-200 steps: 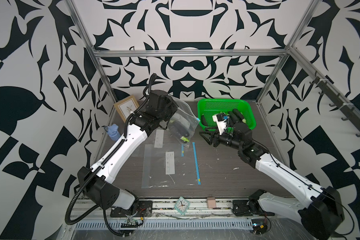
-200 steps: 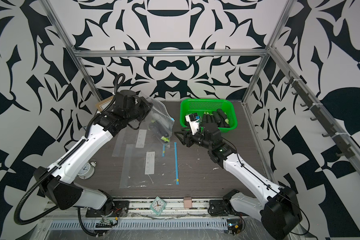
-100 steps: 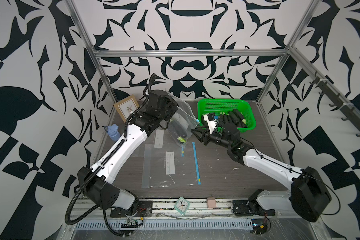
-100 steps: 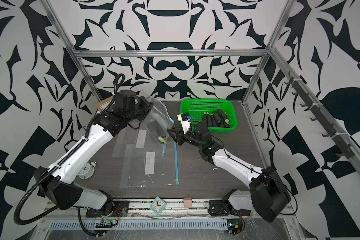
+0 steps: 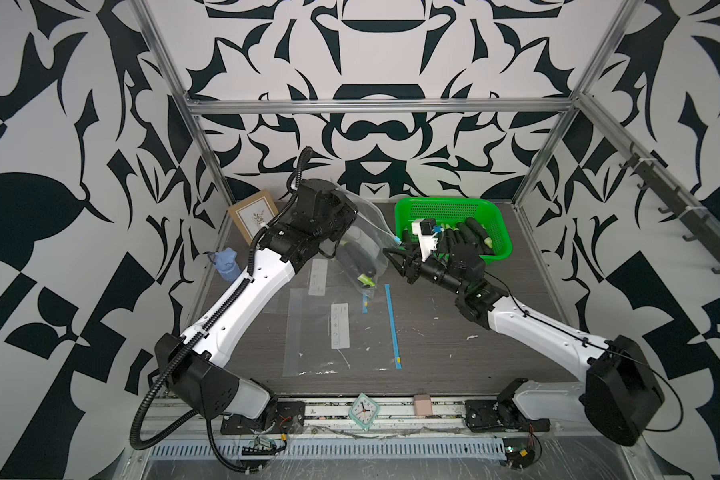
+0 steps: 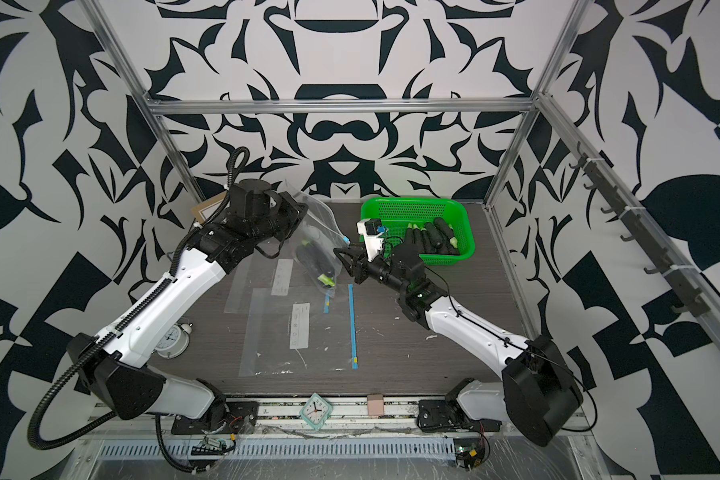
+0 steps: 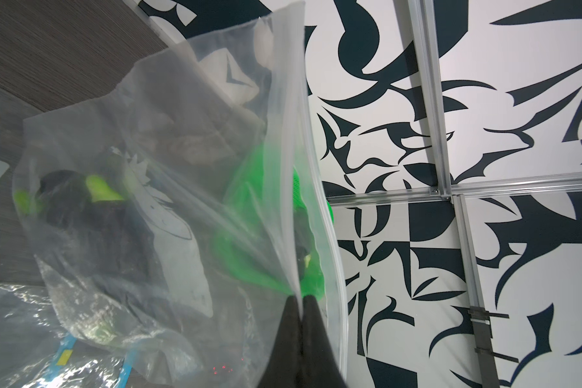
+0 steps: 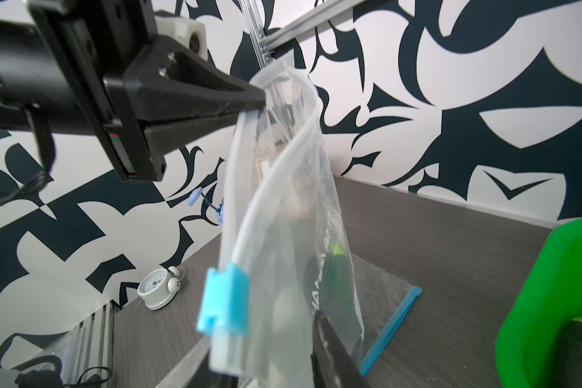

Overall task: Place the eggplant in a zip-top bag and seal the zipper
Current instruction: Zip the zipper on the zipper food storage bag.

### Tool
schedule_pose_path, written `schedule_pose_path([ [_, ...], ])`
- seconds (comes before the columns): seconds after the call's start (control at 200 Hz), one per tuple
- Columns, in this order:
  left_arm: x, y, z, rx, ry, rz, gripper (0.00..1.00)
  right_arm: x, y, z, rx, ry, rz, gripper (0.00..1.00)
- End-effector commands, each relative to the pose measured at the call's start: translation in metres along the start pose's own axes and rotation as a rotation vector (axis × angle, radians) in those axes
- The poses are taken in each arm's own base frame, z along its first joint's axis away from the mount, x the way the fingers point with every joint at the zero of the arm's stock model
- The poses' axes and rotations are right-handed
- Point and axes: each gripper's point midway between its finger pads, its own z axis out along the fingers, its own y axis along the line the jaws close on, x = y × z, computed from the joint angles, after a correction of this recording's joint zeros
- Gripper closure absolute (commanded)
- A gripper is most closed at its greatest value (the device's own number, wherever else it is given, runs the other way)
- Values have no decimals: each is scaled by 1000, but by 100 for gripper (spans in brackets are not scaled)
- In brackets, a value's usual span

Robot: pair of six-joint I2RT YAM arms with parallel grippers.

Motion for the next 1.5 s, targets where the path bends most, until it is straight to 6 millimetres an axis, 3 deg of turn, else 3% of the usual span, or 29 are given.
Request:
schedule_pose_path([
  [0.0, -2, -11, -8, 43, -10, -12, 100, -40, 15, -6, -20, -112, -72, 66],
  [0.43, -1, -11, -6, 48, -1, -15, 100, -49, 18, -10, -20, -136, -93, 84],
  [0.73, 0, -10, -5, 49, 0, -20, 100, -54, 20, -12, -19, -150, -102, 83],
  [0.925, 2, -9, -5, 53, 6, -19, 100, -57, 22, -15, -21, -154, -108, 99],
  [0.995, 2, -9, -4, 55, 9, -17, 100, -58, 24, -17, -21, -148, -112, 100],
  [1.12, 5, -14, -4, 82, 23, 30, 80, -60, 23, -21, 2, -115, -118, 100],
  [1.285, 1, -35, -16, 155, 27, 225, 36, -57, 19, -23, 59, 4, -120, 100],
  [1.495, 0, -60, -41, 285, 119, 619, 17, -60, 33, -36, 42, 152, -148, 100],
])
